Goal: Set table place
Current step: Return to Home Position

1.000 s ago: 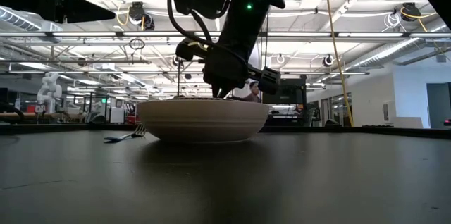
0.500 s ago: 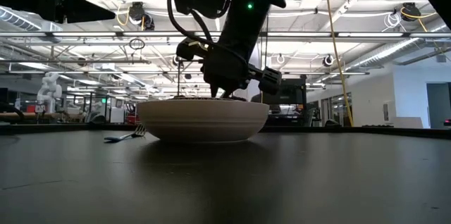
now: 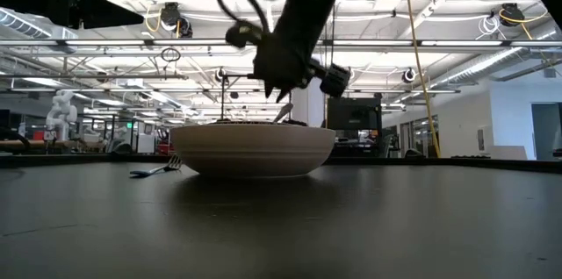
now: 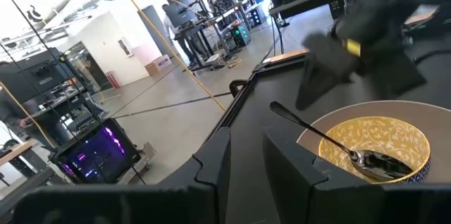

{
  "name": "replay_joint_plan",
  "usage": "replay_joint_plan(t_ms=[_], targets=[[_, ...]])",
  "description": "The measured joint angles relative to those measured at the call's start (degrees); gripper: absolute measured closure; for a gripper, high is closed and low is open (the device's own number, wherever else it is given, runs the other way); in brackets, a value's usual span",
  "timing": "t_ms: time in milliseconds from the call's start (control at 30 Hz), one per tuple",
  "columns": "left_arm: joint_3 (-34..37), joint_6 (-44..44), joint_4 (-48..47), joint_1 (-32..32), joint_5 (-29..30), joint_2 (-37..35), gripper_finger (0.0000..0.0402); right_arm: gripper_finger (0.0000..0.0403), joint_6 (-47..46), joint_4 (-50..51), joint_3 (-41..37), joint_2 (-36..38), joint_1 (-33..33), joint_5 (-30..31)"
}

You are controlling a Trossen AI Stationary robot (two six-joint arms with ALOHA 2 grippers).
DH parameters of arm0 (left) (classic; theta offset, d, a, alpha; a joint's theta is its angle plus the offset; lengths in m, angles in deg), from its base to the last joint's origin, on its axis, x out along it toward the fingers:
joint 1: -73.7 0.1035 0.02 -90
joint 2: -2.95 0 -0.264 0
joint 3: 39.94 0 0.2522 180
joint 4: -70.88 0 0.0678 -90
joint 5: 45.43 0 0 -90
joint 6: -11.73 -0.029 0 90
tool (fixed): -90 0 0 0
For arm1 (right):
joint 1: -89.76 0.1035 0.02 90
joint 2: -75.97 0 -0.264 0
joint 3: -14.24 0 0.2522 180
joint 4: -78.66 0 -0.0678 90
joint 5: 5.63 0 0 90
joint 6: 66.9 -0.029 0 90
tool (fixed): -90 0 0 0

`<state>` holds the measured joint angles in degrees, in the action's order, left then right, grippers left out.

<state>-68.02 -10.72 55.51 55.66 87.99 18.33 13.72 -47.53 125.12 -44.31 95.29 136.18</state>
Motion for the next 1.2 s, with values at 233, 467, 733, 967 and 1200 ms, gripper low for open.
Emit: replay_joint_plan(t_ms=[233, 467, 733, 967, 1200], targets=[[0.0, 0.17, -0.46, 0.0, 0.19, 0.0, 0.0311, 0.0344, -16.31, -0.4, 0.0, 5.62, 0.47, -3.79], [0.0, 0.17, -0.65, 0.0, 2.6, -0.02, 0.0311, 0.0396, -46.85, 3.02, 0.0, 13.07, -1.98, -16.53], [0.0, 0.1, 0.21, 1.6, 3.4, -0.02, 0.0311, 0.0402, -60.25, -7.97, -11.94, 22.13, -3.74, -22.79], [0.0, 1.27, 0.25, 3.66, 2.97, -0.6, 0.0311, 0.0402, -65.27, -28.49, -34.84, 36.65, -3.87, -22.78], [0.0, 0.84, 0.19, 5.25, -2.33, -3.21, 0.0311, 0.0403, -74.39, -48.86, -52.89, 50.21, -7.81, -34.94]])
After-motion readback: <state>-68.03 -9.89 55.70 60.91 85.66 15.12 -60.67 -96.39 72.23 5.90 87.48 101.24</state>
